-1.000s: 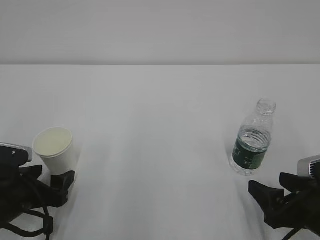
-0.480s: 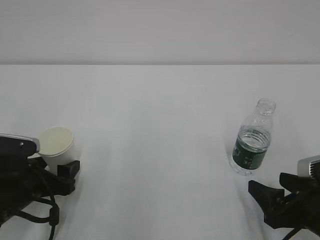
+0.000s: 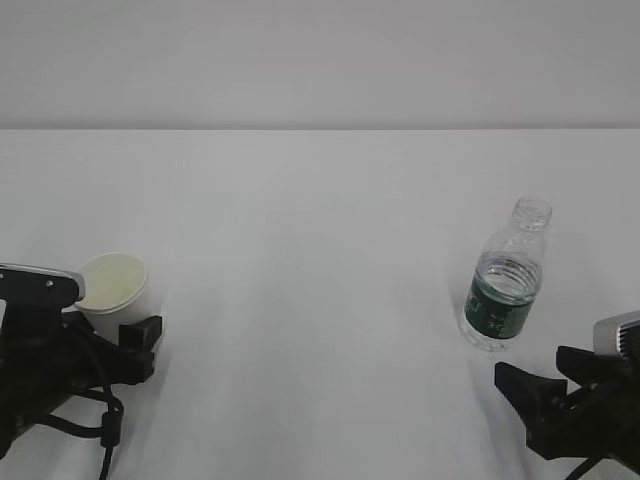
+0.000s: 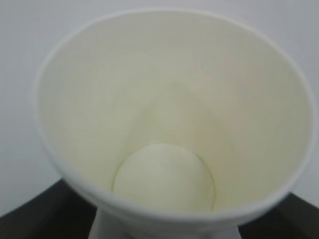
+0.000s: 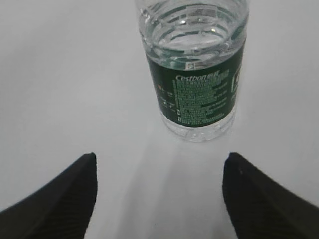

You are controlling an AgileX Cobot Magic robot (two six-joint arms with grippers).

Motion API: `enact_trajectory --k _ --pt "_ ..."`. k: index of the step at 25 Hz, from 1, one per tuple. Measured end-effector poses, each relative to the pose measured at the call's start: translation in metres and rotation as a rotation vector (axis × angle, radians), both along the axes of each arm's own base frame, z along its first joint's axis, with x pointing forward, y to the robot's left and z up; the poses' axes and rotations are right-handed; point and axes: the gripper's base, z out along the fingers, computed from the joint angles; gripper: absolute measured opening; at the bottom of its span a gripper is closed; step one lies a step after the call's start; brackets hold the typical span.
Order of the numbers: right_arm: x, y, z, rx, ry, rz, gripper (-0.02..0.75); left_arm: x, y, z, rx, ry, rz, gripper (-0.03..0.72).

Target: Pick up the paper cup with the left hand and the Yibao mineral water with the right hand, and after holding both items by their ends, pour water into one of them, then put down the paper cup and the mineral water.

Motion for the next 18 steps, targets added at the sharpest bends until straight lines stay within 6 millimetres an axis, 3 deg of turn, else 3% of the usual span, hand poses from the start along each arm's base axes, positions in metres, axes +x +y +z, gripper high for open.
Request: enact_trajectory --k 8,18 --pt "0.000 0.000 0.000 0.000 0.000 0.000 0.592 0.000 0.000 0.000 0.001 0.000 0.005 0.474" --pt "0.000 0.000 0.000 0.000 0.000 0.000 0.592 -0.004 -0.013 0.000 -0.006 0.004 -0.165 0.463"
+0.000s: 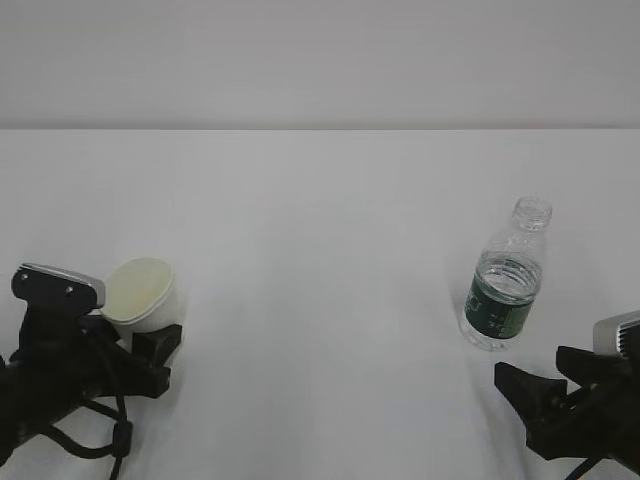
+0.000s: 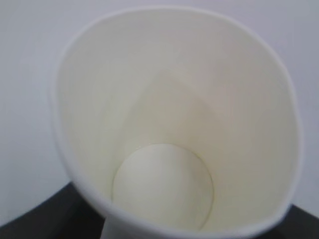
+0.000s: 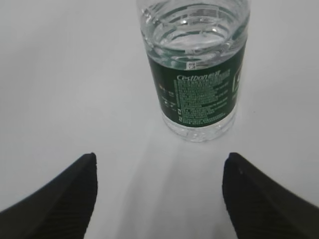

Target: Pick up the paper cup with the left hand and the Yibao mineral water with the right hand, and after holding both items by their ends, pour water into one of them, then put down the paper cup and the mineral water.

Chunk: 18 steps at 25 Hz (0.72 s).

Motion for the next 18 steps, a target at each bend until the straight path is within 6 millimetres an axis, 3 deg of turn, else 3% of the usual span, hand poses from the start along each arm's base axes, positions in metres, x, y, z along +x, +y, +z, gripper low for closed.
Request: enact_trajectory --k 9,18 --pt "0.001 0.000 0.000 -0.019 -0.010 0.011 0.591 -0.005 0.000 0.004 -0.002 -0.002 -0.019 0.452" --pt "0.020 0.002 0.006 -0.072 -0.096 0.004 0.591 -0.005 0.000 0.004 -0.002 -0.002 -0.019 0.450"
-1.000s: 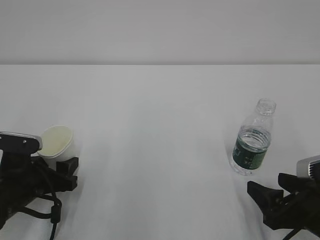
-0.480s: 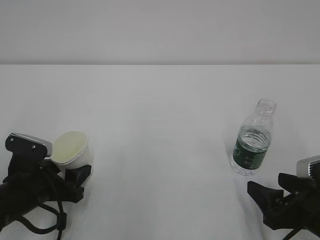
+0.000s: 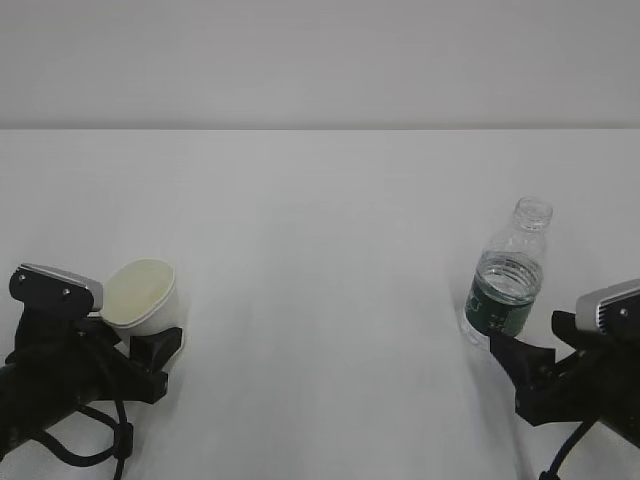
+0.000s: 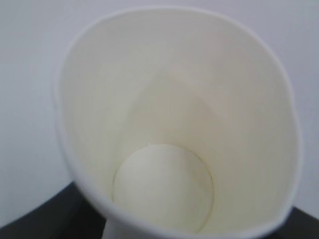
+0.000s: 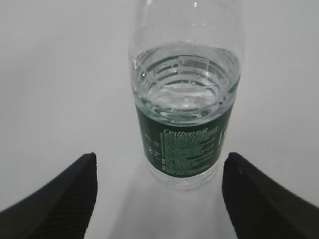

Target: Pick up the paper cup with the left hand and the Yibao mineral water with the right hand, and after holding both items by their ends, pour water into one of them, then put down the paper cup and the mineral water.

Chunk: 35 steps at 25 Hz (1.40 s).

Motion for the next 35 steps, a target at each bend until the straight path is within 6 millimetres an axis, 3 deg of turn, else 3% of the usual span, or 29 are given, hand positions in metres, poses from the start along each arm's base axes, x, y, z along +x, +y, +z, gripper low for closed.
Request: enact_trajectory --k 7,14,27,35 --pt "0.011 0.001 -0.005 -0.040 -0.013 -0.009 0.592 0.000 0.000 0.001 -0.001 -0.002 0.000 0.450" --pt "0.025 0.005 -0.027 -0.061 0.046 -0.008 0.592 0.000 0.000 0.002 -0.003 -0.006 0.000 0.449" --pt "0.054 0.010 -0.032 -0.050 -0.001 -0.041 0.592 0.002 -0.001 0.011 -0.017 -0.038 0.000 0.447" --pt "0.057 0.011 -0.033 -0.049 -0.003 -0.041 0.592 0.001 -0.002 0.011 -0.017 -0.038 -0.017 0.446"
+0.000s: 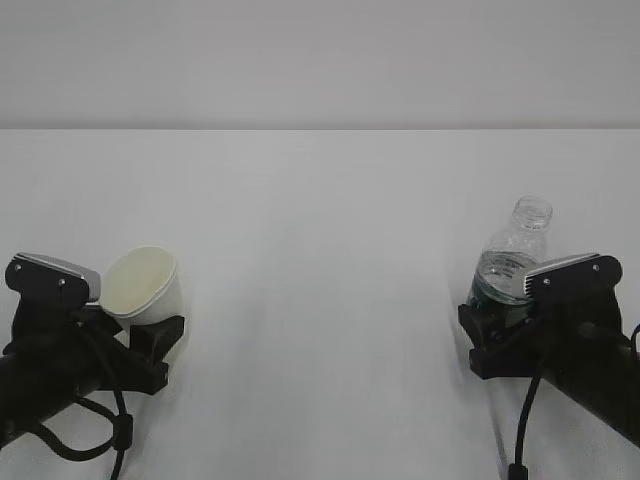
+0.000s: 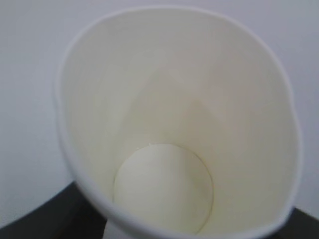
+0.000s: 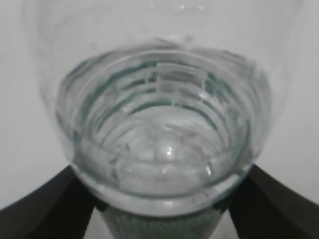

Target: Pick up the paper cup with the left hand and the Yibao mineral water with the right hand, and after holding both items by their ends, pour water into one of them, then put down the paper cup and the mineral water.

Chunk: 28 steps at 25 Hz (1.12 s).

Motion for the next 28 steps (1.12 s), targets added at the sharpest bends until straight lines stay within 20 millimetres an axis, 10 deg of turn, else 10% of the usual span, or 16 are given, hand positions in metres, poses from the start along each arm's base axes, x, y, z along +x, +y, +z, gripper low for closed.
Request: enact_trajectory --k 18,28 --pt "-0.005 0.008 0.001 0.015 0.010 0.098 0.473 -0.006 -0.016 0.035 -0.041 -0.125 -0.211 0.423" --pt "-0.017 0.010 0.035 0.016 -0.081 0.177 0.472 -0.018 -0.028 0.035 -0.106 -0.045 -0.371 0.421"
